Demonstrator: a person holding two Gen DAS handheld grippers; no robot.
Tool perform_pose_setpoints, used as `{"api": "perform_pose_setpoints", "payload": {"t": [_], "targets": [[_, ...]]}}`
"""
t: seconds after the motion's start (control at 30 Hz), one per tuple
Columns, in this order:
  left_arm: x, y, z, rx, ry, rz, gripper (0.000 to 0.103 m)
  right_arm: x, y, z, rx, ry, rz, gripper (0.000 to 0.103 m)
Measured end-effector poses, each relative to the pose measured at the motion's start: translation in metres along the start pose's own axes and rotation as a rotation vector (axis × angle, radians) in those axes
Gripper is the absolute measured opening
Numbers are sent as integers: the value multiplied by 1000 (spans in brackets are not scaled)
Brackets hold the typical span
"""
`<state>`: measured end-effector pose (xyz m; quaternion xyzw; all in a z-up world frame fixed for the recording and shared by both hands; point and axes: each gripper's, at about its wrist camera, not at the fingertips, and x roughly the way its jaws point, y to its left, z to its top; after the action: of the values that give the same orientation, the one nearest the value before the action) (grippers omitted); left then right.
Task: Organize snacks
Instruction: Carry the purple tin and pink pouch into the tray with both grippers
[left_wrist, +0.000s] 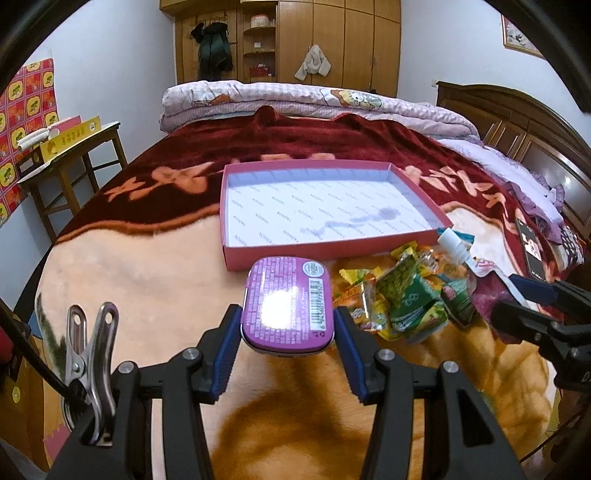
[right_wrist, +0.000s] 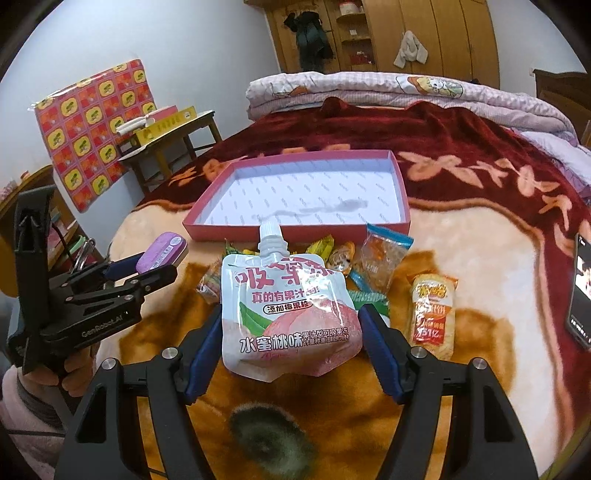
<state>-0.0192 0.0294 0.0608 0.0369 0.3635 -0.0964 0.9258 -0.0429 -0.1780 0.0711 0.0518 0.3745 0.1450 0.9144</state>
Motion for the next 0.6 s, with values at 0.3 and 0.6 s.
{"api": "perform_pose_setpoints", "payload": {"t": [0.3, 0.6], "targets": [[3, 0, 20, -8, -1, -13, 53, 1, -4, 14, -9, -13, -12, 72], [16, -3, 44, 12, -16, -4, 53, 11, -11, 41, -20, -35, -32, 72]]}}
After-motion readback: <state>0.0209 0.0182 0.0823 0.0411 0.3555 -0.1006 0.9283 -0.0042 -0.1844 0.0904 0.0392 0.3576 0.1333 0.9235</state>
